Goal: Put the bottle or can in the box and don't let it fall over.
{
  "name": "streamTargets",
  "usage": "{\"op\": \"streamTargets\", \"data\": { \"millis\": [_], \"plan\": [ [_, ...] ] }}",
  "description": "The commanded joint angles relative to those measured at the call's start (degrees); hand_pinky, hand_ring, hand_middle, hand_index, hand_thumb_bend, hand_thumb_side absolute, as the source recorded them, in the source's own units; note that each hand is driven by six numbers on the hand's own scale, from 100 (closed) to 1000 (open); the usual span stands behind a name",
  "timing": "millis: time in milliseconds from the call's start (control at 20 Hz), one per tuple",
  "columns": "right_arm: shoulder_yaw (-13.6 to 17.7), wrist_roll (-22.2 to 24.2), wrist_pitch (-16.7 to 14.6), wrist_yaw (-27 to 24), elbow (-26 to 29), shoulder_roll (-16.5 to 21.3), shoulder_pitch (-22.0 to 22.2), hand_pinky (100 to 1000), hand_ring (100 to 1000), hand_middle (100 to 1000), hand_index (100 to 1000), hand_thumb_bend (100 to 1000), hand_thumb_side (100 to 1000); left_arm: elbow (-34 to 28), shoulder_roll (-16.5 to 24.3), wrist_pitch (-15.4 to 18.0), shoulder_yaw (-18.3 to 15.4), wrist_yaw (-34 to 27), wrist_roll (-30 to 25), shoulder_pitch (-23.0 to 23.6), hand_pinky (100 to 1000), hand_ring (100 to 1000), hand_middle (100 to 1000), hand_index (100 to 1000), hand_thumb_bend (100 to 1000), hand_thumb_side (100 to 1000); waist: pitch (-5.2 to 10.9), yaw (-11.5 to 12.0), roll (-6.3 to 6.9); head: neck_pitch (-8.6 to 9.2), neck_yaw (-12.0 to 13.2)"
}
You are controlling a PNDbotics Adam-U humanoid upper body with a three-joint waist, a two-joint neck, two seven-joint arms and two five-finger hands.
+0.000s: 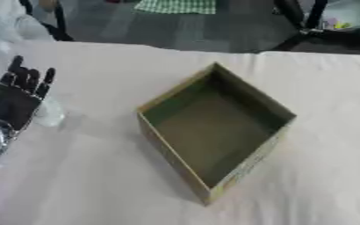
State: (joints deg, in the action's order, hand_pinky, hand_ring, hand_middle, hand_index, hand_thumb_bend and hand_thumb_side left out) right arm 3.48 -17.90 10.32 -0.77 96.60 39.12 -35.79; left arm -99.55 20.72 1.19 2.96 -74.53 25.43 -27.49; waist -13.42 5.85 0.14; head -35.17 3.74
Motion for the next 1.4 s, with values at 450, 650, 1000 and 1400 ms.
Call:
{"op": "streamTargets", "data": {
  "millis": [450, 650, 1000, 1400],
  "plan": [
    [0.41, 0.28, -0.22, 0.08, 0.28, 1.78, -0.92, 806, 738, 730, 875, 100, 693, -2.16, 1.88, 0.16, -0.5, 0.13, 0.0, -1.35, 651, 372, 267, 1000, 723, 726, 0.77, -0.08, 0.13, 0.24, 0.45],
    [0.47, 0.23, -0.24, 0.05, 0.23, 1.79, -0.81, 806, 738, 730, 875, 100, 694, -2.28, 1.95, 0.28, -0.56, 0.18, 0.27, -1.39, 651, 373, 268, 1000, 723, 725, 0.77, 0.02, 0.1, -0.07, 0.42],
    [0.5, 0.23, -0.27, 0.01, 0.15, 1.8, -0.72, 807, 739, 730, 875, 100, 694, -2.47, 1.9, 0.37, -0.64, 0.37, 0.43, -0.97, 651, 373, 268, 1000, 723, 726, 0.71, 0.17, 0.0, -0.2, 0.52],
    [0.52, 0.26, -0.34, -0.02, 0.13, 1.82, -0.74, 807, 739, 730, 876, 100, 694, -2.64, 2.09, 0.62, -0.92, 0.49, 0.61, -0.57, 650, 373, 268, 1000, 724, 724, 0.77, 0.37, -0.09, -0.14, 0.73]
  ]
}}
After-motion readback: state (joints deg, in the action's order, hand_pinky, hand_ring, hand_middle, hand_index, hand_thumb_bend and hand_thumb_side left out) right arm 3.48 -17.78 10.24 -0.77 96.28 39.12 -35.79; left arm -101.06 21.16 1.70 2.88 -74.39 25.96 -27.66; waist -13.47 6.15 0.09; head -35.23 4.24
